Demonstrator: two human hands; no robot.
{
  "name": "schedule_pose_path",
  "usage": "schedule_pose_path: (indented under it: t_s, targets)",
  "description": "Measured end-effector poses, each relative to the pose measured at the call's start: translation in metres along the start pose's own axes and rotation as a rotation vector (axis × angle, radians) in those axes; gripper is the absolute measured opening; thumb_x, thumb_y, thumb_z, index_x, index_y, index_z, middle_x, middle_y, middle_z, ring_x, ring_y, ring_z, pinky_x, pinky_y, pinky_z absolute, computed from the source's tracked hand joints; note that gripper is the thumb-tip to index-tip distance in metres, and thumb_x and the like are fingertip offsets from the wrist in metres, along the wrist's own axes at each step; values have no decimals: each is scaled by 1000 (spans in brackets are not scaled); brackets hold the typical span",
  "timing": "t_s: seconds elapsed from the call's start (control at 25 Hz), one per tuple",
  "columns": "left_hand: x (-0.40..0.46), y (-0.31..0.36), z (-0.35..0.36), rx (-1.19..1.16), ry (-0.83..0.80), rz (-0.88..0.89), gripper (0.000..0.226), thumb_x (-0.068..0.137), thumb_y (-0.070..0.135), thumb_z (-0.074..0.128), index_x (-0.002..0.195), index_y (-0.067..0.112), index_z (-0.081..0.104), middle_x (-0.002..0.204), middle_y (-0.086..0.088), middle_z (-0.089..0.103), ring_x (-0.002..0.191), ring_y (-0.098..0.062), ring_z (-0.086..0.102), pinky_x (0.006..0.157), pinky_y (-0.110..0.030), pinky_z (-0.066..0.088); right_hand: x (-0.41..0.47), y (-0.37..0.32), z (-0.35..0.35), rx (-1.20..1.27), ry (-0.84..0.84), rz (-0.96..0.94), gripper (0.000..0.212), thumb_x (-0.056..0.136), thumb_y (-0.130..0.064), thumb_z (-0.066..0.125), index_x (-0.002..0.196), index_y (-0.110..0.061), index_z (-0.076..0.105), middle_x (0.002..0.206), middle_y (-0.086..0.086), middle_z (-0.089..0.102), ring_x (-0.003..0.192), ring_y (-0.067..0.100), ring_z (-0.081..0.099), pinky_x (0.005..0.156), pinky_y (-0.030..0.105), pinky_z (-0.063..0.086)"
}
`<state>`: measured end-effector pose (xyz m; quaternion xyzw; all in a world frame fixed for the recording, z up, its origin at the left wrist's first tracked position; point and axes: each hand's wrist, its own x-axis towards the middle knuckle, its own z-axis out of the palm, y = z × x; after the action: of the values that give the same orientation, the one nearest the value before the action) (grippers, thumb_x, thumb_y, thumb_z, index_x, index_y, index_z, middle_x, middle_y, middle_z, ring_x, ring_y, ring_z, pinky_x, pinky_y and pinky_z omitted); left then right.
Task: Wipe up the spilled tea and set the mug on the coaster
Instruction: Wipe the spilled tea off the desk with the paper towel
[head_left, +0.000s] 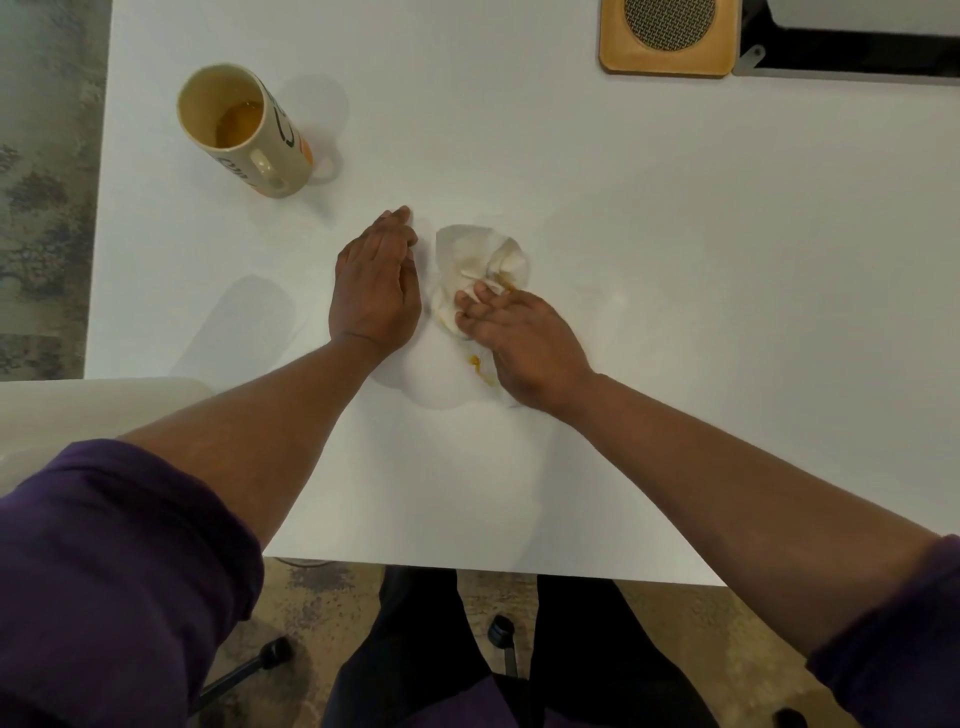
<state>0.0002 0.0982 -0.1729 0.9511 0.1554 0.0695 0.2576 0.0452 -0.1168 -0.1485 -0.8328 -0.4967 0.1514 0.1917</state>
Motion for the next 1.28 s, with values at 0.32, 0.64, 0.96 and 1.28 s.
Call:
schedule_pose_path:
  t_s: [0.32, 0.64, 0.96, 1.28]
  targets:
    - [0, 2, -1, 3, 10, 11, 25, 100, 9, 43, 116, 6, 62, 147, -9, 57, 142, -26, 47, 115, -44, 37, -48, 12, -16, 93, -80, -257, 24, 81, 8, 66, 90, -10, 80, 113, 2, 76, 116, 23, 67, 103, 37, 46]
    - [0, 1, 0, 5, 15, 12, 25, 100, 8, 43, 116, 5, 61, 147, -10, 56, 142, -28, 47, 114, -47, 38, -69, 38, -45, 139, 114, -46, 36, 68, 22, 54, 80, -8, 71, 79, 5, 65, 81, 29, 64, 97, 31, 43]
    - [0, 1, 0, 9, 15, 4, 24, 100, 10, 42, 116, 7, 61, 149, -8, 55, 143, -25, 46, 116, -44, 36, -87, 14, -21, -41, 208, 128, 21, 69, 7, 76, 73, -13, 79, 104, 13, 68, 94, 40, 62, 77, 47, 53]
    - [0, 1, 0, 9, 7, 0, 25, 101, 12, 42, 116, 6, 62, 149, -8, 55, 143, -25, 45, 116, -43, 35, -77, -30, 8, 114, 291, 804, 69, 67, -65, 76, 105, -11, 53, 131, 14, 43, 124, 34, 36, 103, 41, 38]
